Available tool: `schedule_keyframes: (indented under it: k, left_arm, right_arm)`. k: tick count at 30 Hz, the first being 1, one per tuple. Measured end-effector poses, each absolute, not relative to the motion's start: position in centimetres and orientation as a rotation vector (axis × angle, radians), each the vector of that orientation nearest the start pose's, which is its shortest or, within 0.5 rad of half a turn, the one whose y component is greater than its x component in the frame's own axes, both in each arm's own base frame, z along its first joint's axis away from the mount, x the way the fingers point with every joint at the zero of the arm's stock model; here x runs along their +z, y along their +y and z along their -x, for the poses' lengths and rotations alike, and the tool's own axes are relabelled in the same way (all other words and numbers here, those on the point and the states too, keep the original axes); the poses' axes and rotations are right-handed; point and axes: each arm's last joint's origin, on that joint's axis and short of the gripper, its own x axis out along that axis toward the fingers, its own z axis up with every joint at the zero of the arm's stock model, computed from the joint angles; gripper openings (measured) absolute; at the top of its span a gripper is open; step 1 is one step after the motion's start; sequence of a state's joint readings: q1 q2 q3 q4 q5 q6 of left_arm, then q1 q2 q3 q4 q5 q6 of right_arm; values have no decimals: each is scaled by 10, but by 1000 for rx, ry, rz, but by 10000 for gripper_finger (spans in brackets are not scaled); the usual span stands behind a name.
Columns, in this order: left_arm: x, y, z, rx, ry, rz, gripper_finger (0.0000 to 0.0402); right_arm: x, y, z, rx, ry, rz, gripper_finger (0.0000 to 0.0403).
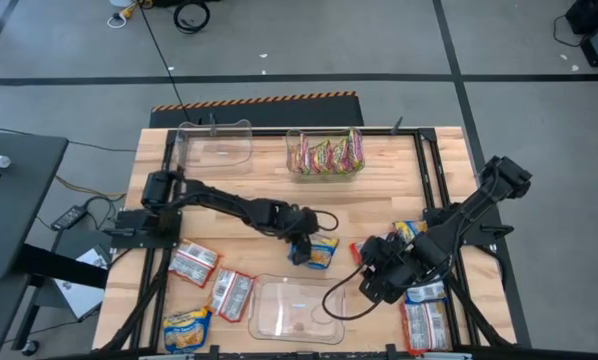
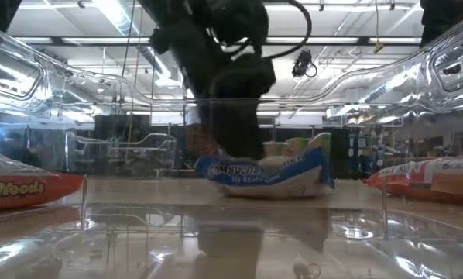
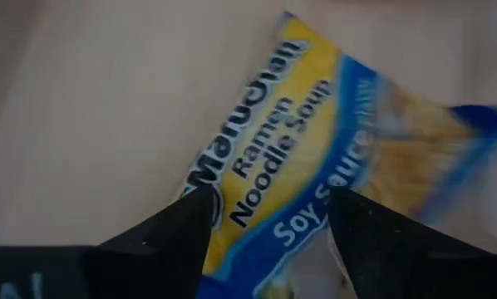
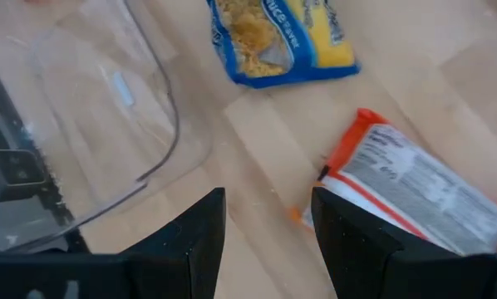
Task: Sort Maruchan noodles
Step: Put the blue noodle pack into the top left transparent bin
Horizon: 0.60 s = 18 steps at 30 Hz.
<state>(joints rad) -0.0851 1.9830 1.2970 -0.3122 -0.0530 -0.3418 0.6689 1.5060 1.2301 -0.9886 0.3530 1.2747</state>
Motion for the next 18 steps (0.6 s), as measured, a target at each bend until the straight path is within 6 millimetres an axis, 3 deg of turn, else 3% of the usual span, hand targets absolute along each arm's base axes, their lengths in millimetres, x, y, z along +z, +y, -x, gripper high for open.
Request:
schedule_keyframes:
  k: [4,9,12,16,18]
  left_arm:
    - [146,-28,-393,254,1080,290,232]
    - [160,-32,-363,456,1255,452,231]
    - [186,-33,-346,546,1259,595,231]
    - [225,-35,-336,493,1136,640,231]
    - [235,-26,-330,489,1120,633,231]
  right_arm:
    - [272,161,-226,-452,1048,-504,185]
    - [273,153,-227,-488,1032,-484,185]
    - [274,150,-230,-506,1011,-488,185]
    - [274,147,-235,-513,995,-510,185]
    - [274,146,-237,-510,983,-525,185]
